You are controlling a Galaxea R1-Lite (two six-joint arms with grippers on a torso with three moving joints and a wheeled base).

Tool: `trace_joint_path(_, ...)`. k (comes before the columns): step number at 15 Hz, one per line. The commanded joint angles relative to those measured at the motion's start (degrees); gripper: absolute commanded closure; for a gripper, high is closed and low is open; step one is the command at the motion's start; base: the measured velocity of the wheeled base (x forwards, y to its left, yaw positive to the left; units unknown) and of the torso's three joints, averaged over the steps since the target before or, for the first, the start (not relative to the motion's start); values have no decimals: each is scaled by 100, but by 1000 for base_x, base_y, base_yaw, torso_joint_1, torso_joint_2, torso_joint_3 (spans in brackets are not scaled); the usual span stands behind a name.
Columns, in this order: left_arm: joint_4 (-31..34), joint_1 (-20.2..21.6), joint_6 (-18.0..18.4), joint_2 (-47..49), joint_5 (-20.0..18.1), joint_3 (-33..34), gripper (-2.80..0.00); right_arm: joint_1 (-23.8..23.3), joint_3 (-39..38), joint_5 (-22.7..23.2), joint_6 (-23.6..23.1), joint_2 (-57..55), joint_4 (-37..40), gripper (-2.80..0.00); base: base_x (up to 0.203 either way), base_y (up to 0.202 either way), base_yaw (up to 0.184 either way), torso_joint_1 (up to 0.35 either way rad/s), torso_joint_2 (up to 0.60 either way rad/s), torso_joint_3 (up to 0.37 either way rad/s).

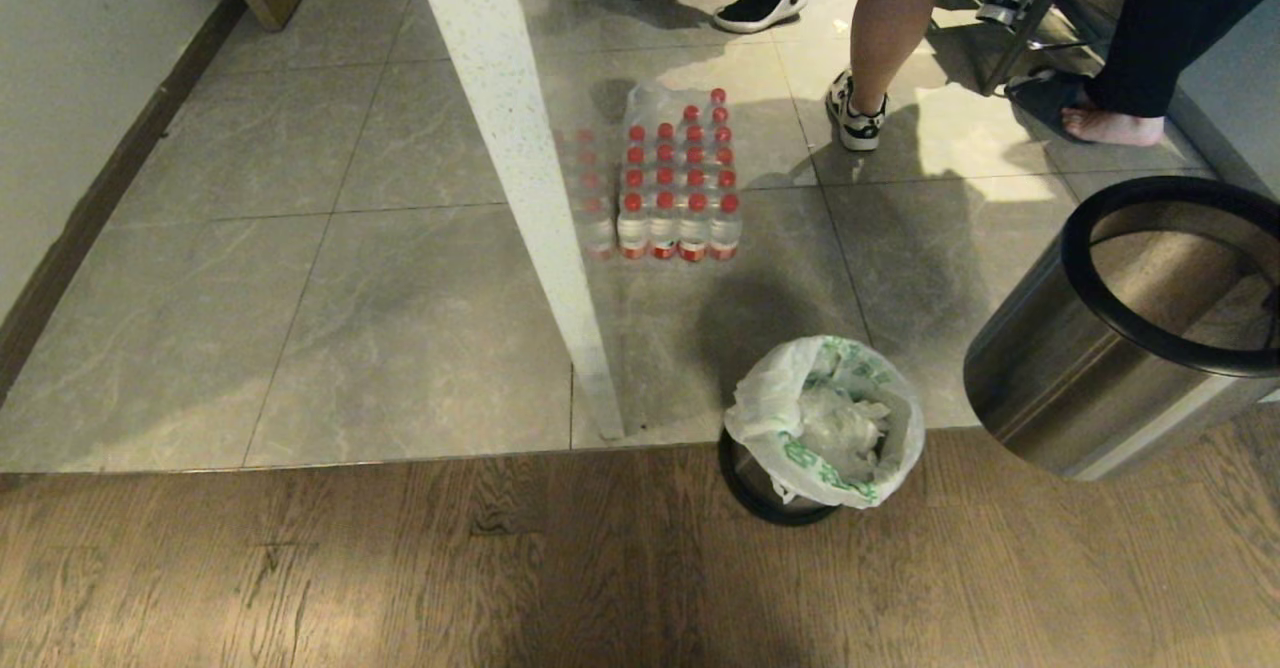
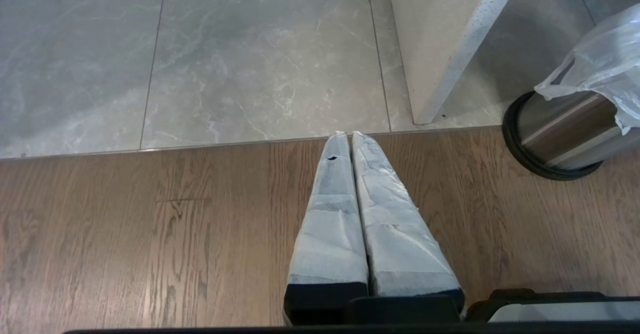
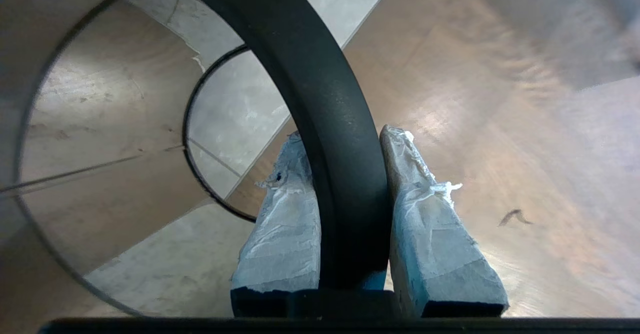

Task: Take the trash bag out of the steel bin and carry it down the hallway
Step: Place the outer trash can on the ground

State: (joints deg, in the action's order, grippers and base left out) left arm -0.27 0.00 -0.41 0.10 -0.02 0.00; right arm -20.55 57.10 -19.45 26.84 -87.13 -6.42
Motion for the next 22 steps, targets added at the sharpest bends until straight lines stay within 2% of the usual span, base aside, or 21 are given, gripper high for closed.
trace_joint_path(1,0,0,-2,-1,2,0,0,-95,35,131,49,-788,-289,0,0,0,0,0,0,0)
trace_joint_path(4,0,0,-2,-1,2,0,0,-306,65,589,71,-1533,-904,0,0,0,0,0,0,0)
trace_joint_path(9,0,0,-2,-1,2,0,0,-444,220,1007,54,-2825,-1956,0,0,0,0,0,0,0)
trace_joint_path(22,0,0,-2,-1,2,0,0,-874,1004,1334,-108,-4640,-2739,0,0,0,0,0,0,0)
